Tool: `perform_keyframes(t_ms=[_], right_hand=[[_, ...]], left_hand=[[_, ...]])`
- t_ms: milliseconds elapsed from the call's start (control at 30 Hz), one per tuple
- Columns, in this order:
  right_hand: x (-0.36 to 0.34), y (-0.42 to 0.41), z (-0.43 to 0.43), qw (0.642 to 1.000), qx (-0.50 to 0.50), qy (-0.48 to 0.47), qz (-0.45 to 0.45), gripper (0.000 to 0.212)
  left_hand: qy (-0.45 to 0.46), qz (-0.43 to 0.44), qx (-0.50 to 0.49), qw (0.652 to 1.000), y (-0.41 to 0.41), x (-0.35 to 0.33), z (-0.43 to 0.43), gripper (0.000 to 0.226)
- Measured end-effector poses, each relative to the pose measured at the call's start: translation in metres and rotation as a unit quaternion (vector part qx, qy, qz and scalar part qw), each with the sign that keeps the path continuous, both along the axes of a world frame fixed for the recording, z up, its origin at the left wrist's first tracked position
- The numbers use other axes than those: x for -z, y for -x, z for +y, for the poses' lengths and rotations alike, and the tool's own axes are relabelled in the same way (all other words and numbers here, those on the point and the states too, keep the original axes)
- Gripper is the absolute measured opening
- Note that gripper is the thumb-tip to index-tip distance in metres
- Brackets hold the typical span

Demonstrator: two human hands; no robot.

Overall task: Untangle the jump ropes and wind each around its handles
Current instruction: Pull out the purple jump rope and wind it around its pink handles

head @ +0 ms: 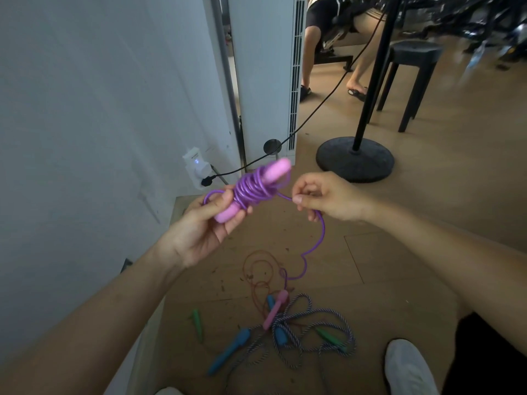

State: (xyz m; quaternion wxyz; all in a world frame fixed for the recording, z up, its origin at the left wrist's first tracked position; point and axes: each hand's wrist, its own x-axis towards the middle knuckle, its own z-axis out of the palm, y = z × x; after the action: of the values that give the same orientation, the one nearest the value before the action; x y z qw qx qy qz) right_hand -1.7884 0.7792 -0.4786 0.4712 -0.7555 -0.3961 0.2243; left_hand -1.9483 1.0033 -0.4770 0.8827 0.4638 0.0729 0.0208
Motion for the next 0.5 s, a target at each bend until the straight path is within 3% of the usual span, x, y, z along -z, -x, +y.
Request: perform_keyframes(t_ms=[100,233,367,433,500], right_hand=[[0.01,0.011,0.004,0.998,-0.013,0.013,0.066,0.001],[0.017,0.033,0.01,0.984,-0.058,0.047,0.162,0.011],[0.01,0.051,0.01,0.976,-0.118,0.08,0.163,0.029],[0.004,0.053,0.009,0.977,-0.141,0.086,0.135,0.04],[-0.001,0.051,0.009,0.978,-0.152,0.099,0.102,0.041]], left_hand=[[0.092,0.01,-0.11,0.99,-0.005,-0.006,-0.005,0.023],[0.046,0.025,-0.217,0.975,-0.011,0.001,-0.006,0.012],[-0.168,0.031,-0.285,0.943,-0.011,0.017,-0.002,0.018],[-0.325,0.029,-0.307,0.894,-0.011,0.025,-0.001,0.007],[-0.483,0.027,-0.296,0.824,-0.013,0.03,0.001,0.015]])
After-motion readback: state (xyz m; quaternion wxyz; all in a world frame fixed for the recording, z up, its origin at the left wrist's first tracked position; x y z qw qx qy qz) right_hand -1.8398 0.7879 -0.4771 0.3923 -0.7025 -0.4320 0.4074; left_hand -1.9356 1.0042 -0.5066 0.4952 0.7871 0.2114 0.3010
